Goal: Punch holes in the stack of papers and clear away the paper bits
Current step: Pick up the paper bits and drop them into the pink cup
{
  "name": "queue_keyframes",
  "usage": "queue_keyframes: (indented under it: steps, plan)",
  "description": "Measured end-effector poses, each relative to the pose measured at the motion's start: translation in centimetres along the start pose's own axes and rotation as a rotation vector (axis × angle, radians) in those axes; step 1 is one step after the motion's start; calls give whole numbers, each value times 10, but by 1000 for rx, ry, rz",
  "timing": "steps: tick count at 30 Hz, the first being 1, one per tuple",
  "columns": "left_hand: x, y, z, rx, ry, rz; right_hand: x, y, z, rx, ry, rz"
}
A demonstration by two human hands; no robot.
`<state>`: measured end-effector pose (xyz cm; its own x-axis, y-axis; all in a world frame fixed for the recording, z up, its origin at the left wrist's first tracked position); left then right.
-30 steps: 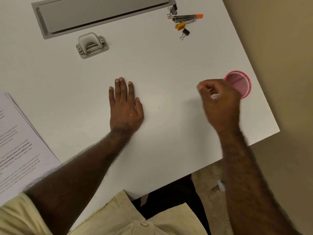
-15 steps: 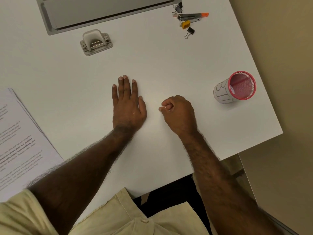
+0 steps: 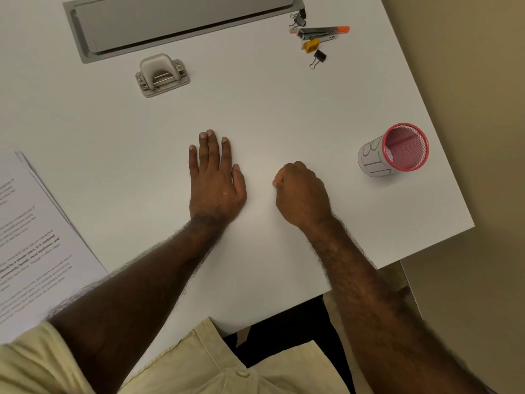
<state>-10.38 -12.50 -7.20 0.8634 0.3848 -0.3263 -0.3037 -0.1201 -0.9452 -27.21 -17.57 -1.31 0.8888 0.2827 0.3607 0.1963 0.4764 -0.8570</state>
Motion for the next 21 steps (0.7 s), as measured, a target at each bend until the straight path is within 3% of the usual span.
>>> queue_keyframes:
  steps: [9, 15, 21]
  plan:
    - [1, 2, -1, -15, 7, 6, -34, -13, 4, -191, 36, -350]
    - [1, 2, 0, -20, 7, 8, -21, 0, 3, -155, -61, -271]
    - [1, 2, 0, -30, 12, 13, -3, 1, 2, -128, -17, -133]
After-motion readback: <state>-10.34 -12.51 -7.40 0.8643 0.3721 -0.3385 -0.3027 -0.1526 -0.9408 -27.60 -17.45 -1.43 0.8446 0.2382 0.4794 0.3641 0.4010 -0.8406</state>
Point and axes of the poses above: each hand's wrist, its own z-axis away from the middle knuckle, its own y-axis out of the palm, x = y × z, the point moved 2 cm from there along -z, towards the middle knuckle, and after that the axes turned 8 degrees about -y, right-handed, at the moved point
